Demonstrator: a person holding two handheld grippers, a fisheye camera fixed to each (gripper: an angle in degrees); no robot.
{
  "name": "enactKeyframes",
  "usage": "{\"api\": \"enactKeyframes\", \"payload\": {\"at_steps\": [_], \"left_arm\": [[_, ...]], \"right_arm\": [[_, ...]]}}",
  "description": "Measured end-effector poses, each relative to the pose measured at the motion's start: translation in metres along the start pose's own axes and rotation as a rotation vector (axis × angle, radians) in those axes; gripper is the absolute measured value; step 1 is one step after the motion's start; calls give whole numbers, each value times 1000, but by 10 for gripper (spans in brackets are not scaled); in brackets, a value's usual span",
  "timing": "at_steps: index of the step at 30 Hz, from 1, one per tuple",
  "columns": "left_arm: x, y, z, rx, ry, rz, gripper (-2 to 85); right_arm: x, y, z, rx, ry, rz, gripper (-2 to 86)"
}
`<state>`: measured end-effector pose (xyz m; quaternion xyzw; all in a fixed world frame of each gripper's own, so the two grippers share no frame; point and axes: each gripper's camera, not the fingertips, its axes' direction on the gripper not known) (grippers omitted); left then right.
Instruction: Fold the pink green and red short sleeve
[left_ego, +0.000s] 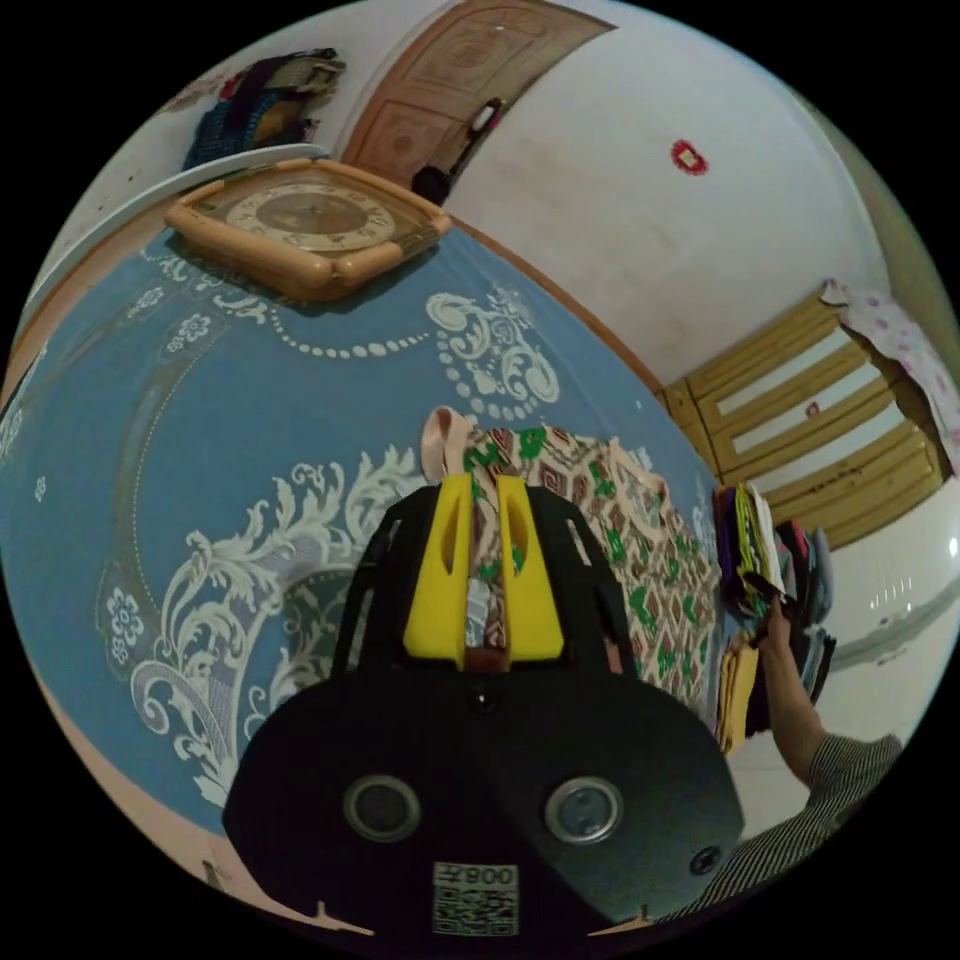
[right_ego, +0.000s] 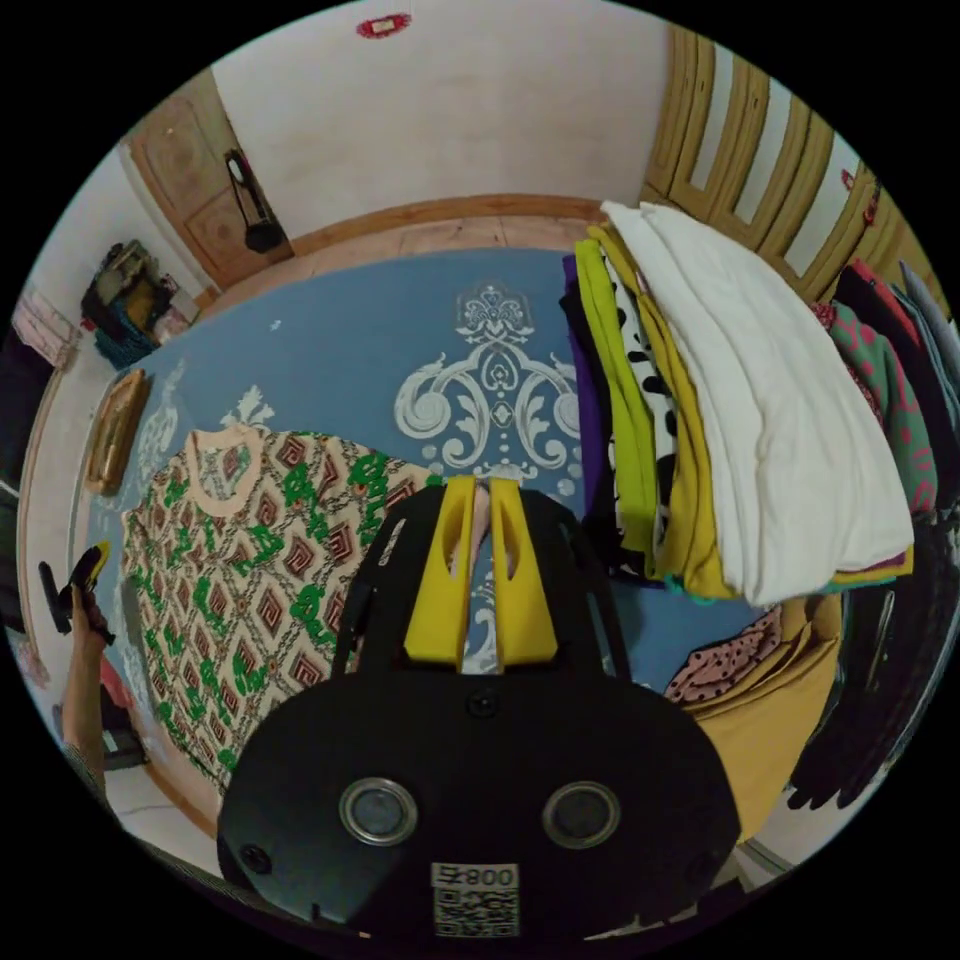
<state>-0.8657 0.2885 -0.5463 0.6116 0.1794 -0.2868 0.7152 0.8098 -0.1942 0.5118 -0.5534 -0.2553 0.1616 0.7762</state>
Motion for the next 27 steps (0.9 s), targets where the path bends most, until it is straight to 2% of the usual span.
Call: {"api": "enactKeyframes", "payload": {"at_steps": [3, 7, 9, 13, 15, 21, 24, 27], "left_arm": [[5, 21, 14, -99, -22, 54, 33], [-1, 39, 31, -193, -100, 31, 23], [-2, 44, 25, -148, -62, -17, 21], [22, 56, 24, -100, 16, 114, 20], [34, 60, 34, -118, 39, 165, 19], [55, 74, 75, -190, 38, 234, 8], [44, 85, 88, -224, -75, 228, 4], [25, 100, 88, -210, -29, 205, 3]], "right_arm": [[-14, 25, 4, -1, -82, -83, 4], [-26, 38, 45, -226, -37, -89, -1], [-24, 39, 38, -197, -89, -35, 0], [-43, 45, 8, -27, -125, -110, 1], [-58, 45, 7, -12, -179, -164, 1], [-119, 39, 44, -91, -240, -288, 1], [-139, 39, 66, -132, -225, -317, 1], [-140, 41, 83, -164, -217, -300, 1]]}}
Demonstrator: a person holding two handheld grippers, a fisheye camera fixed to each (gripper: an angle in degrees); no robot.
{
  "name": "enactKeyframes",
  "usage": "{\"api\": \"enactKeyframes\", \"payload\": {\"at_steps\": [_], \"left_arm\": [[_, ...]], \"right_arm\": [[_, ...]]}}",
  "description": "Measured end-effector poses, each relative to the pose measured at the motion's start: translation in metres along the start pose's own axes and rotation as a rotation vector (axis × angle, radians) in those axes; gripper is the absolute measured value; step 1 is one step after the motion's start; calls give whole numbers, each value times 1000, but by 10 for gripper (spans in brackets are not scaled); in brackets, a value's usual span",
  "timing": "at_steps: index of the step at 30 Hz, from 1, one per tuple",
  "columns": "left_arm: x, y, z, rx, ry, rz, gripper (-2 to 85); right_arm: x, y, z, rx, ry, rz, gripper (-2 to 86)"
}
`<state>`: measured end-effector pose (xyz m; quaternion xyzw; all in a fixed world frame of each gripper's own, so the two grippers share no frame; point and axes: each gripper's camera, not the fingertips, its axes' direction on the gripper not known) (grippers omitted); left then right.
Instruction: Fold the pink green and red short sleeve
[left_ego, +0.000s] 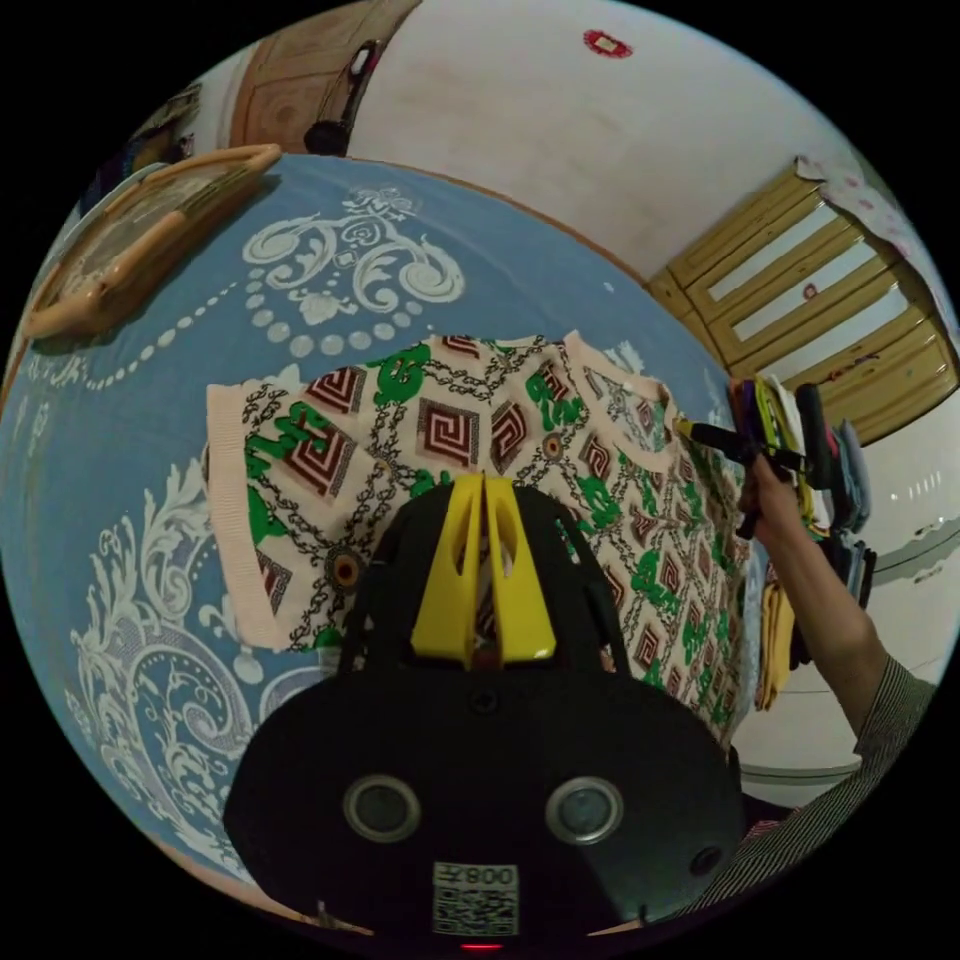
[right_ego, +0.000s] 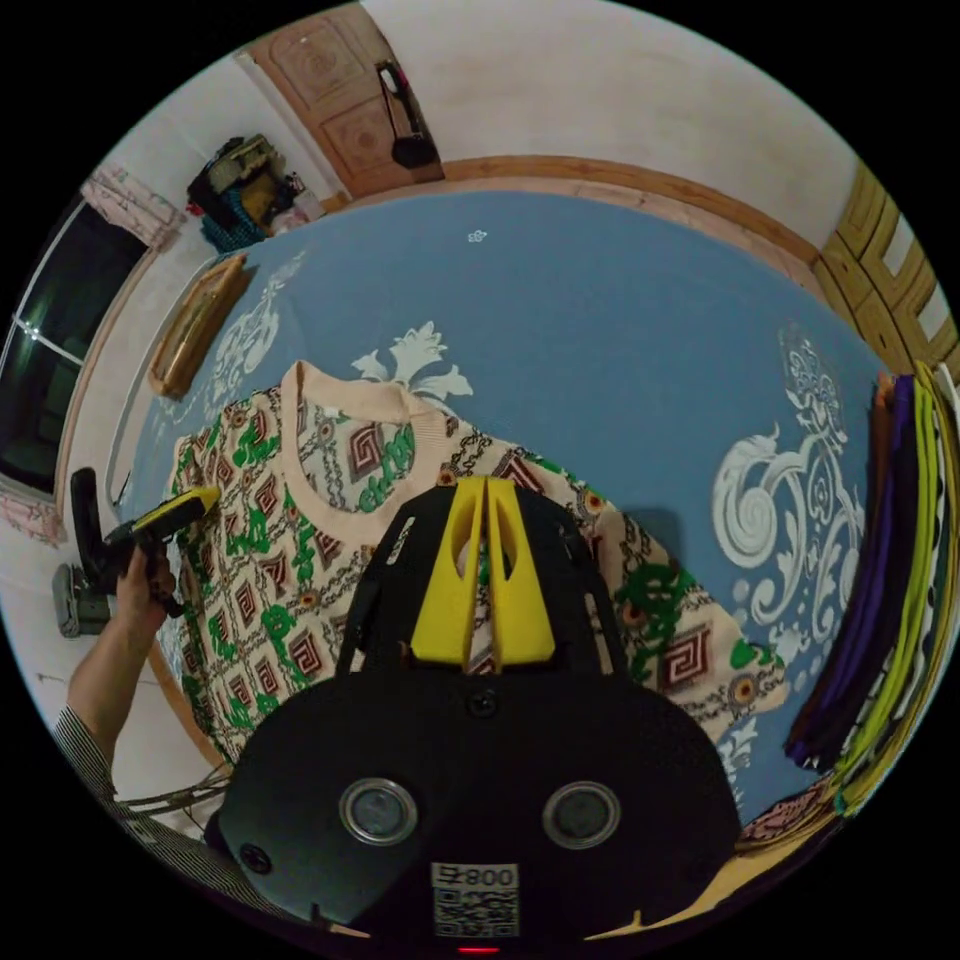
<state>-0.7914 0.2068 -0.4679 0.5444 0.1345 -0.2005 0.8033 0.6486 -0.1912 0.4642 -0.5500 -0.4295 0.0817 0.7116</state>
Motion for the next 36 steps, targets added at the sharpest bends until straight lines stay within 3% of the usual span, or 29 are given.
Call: {"api": "enactKeyframes", "payload": {"at_steps": [9, 12, 17, 24, 31, 36], "left_arm": [[-24, 60, -4, 59, 16, 32, 2], [-39, 78, -2, 34, 13, -1, 3], [-60, 136, -34, 119, 122, 3, 7], [-110, 263, -76, 68, 166, -39, 35], [-180, 413, -121, 21, 217, -262, 71], [-219, 492, -121, -31, 315, -385, 83]], "right_arm": [[-2, 61, -10, 107, 16, -12, 0], [5, 90, -2, 56, 40, 14, 0], [17, 152, -28, 163, -95, 58, 1], [20, 336, -64, 104, -126, -12, 1], [60, 536, -81, -7, -221, 275, 2], [72, 628, -79, -37, -306, 413, 2]]}}
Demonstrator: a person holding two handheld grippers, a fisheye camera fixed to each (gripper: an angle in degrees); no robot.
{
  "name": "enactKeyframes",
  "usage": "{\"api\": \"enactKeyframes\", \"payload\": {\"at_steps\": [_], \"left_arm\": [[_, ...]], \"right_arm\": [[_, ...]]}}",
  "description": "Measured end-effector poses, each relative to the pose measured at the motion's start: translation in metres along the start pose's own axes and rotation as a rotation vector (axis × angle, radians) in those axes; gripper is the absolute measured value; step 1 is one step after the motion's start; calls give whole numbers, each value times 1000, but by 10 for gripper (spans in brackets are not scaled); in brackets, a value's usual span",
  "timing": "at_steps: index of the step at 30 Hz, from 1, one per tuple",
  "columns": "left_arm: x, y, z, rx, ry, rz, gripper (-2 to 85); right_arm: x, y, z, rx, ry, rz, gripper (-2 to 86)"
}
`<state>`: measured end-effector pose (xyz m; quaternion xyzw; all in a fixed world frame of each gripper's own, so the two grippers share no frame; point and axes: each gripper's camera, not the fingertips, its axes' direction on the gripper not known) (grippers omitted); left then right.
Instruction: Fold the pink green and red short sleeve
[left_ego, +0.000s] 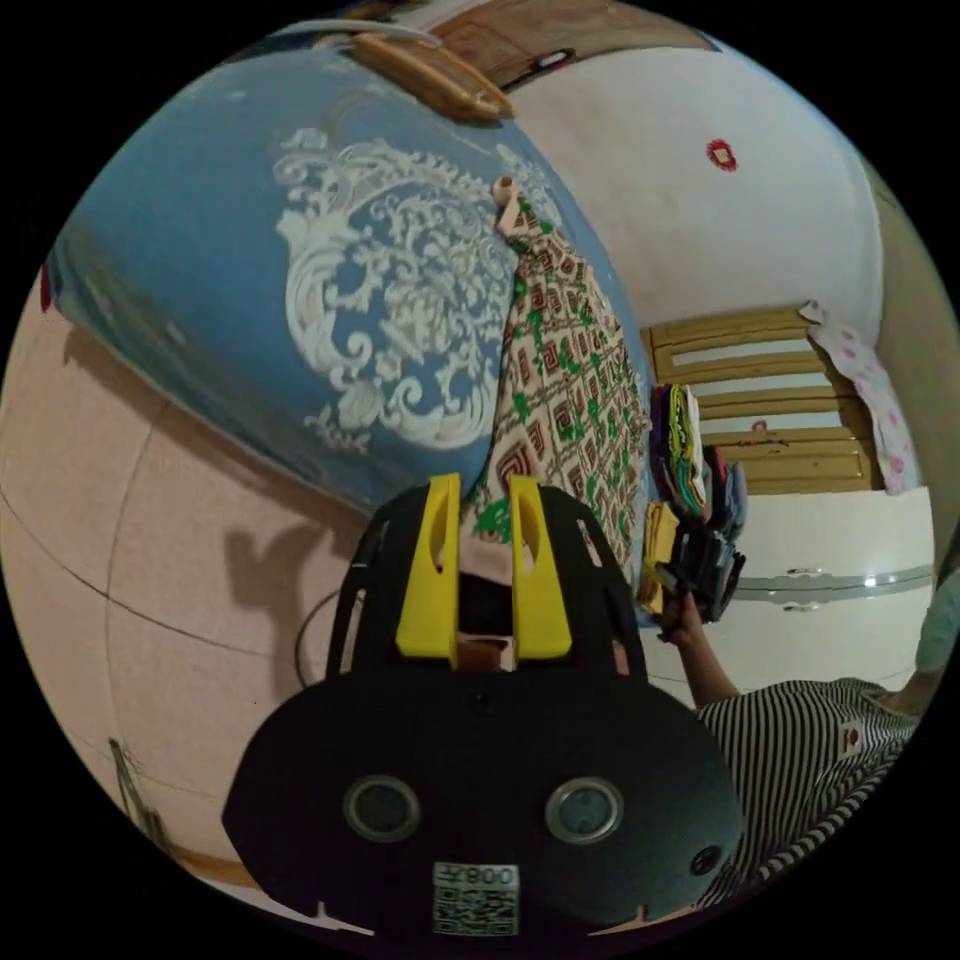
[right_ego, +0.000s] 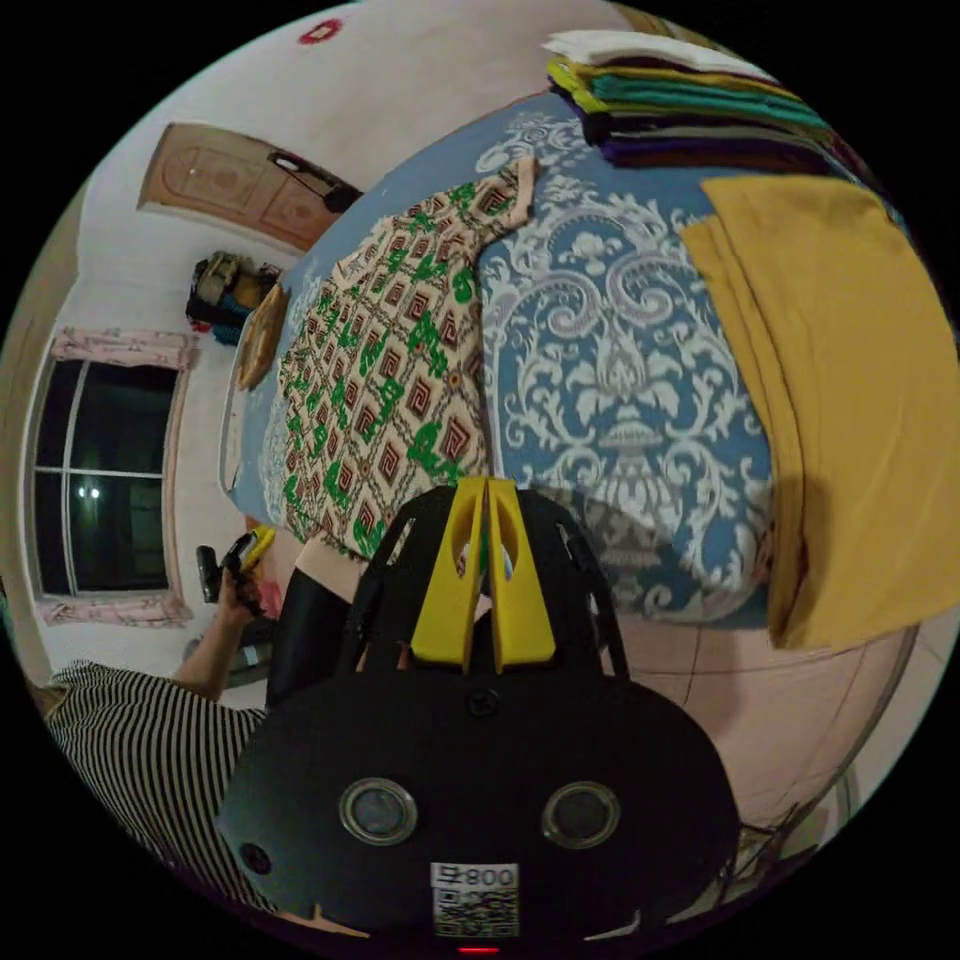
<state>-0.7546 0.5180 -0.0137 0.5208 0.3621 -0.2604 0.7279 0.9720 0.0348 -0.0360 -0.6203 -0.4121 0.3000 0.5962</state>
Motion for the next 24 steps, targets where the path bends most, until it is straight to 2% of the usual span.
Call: {"api": "enactKeyframes", "payload": {"at_steps": [4, 15, 24], "left_arm": [[-39, 26, 10, -100, -11, -13, 102], [-124, 61, 20, -206, 85, -58, 122], [-176, 93, 10, -184, 174, -100, 122]], "right_arm": [[24, 50, 4, -47, -3, 31, 7], [92, 156, 5, -120, -56, 99, 56], [129, 209, 4, -122, -149, 115, 76]]}}
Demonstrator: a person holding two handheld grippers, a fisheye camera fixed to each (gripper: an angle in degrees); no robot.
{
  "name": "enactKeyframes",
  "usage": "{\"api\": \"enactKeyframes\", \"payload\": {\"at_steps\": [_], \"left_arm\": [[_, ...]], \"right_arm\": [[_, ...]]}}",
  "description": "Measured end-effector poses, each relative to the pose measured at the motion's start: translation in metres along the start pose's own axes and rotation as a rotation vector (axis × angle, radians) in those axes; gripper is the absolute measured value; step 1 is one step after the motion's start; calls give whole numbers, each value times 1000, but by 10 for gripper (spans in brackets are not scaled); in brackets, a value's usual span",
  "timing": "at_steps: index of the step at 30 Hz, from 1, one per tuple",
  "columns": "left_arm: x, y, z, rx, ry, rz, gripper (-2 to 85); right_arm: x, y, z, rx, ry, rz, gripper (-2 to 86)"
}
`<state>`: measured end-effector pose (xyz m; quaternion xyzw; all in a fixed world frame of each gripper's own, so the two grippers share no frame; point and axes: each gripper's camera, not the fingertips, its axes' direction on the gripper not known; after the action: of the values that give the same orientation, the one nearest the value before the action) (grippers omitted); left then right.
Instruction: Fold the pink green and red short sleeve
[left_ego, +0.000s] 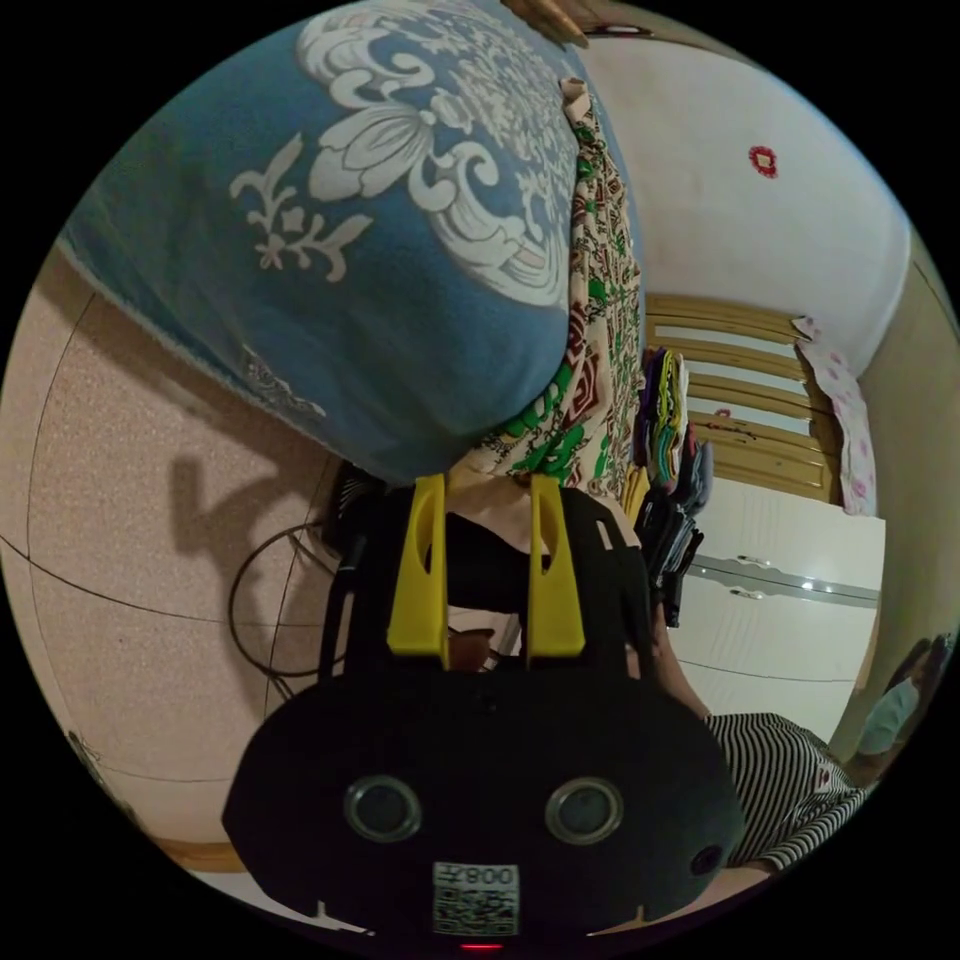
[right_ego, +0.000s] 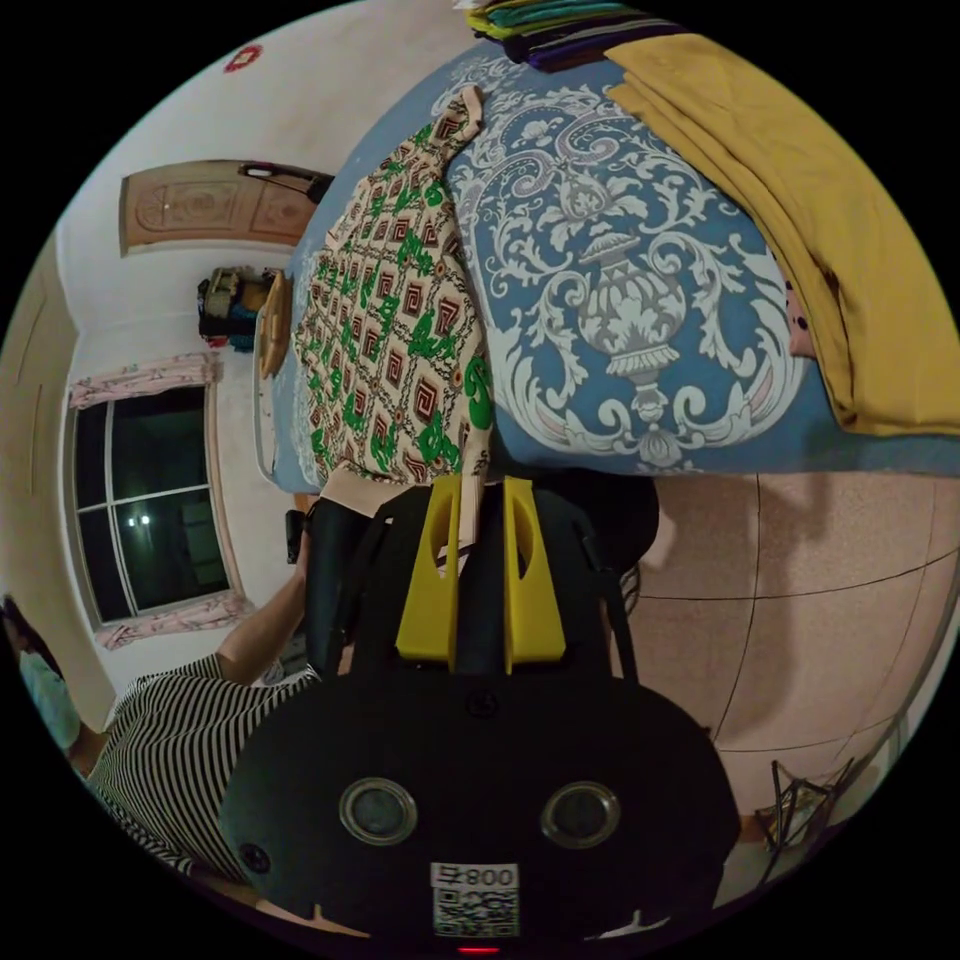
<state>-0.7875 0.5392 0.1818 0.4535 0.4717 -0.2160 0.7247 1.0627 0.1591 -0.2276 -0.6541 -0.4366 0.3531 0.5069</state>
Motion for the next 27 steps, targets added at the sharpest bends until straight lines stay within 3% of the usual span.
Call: {"api": "enactKeyframes", "payload": {"at_steps": [12, 22, 27], "left_arm": [[-56, 35, -16, 11, 80, -18, 127], [-60, 48, -19, 5, 83, 26, 45], [-53, 59, -31, 73, 183, 77, 35]], "right_arm": [[26, 37, 10, -51, 95, -42, 76], [36, 52, 24, -104, 210, -77, 29], [44, 60, 13, -91, 152, -96, 16]]}}
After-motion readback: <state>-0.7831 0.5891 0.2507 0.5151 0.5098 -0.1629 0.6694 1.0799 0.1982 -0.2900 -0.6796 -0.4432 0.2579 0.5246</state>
